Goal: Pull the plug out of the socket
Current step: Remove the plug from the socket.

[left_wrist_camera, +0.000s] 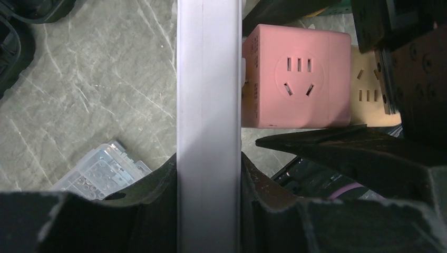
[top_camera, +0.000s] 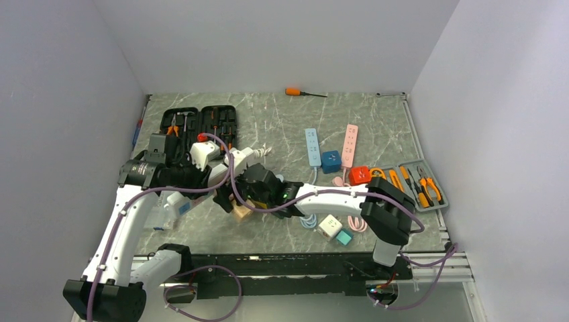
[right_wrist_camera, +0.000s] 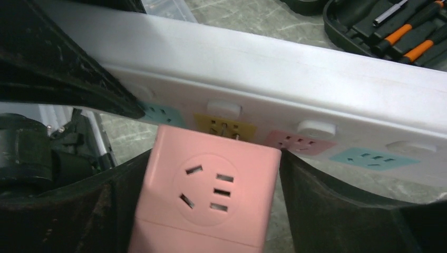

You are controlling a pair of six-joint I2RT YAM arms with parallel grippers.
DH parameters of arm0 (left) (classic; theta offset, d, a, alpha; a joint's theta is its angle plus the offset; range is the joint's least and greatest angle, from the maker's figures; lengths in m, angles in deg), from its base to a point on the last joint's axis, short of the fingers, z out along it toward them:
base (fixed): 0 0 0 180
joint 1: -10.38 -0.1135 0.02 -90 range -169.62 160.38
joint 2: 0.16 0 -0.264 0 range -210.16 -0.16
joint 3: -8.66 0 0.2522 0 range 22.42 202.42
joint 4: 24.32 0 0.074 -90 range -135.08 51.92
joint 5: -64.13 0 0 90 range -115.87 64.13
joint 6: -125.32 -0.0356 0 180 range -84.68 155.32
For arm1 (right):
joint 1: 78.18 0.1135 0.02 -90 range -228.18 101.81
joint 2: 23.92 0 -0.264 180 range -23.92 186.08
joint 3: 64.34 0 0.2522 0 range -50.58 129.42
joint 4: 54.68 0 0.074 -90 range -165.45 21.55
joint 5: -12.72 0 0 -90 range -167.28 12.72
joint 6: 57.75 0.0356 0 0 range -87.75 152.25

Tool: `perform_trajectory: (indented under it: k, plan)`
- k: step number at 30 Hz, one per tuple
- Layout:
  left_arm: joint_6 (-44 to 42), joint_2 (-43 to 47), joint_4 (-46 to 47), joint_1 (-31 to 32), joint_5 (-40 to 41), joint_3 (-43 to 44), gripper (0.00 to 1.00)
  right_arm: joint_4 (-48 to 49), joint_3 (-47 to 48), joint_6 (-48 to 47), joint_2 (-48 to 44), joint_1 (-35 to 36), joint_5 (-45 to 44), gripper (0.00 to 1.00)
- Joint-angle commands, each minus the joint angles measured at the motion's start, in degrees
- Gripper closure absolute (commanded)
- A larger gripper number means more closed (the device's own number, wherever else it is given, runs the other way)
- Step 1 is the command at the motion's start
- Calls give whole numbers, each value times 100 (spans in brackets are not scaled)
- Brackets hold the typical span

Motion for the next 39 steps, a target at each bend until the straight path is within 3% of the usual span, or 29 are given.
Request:
perform_trajectory:
  k: [1,10,13,24,39]
  plan:
    - [129,206,458,18,-706,280,100,-101,486,-37,206,34,48,26]
    - [29,194,506,21,-559,228,100,-304,468,-30,213,41,156,86]
    - [-42,206,614,21,-363,124,100,-371,342,-57,139,41,150,97]
    - [-444,168,1179,16,470,-598,100,-652,-479,-359,-155,258,619,100]
    - [-675,-30,2022,27,1858,-1215,100,-962,-1159,-614,-608,332,519,100]
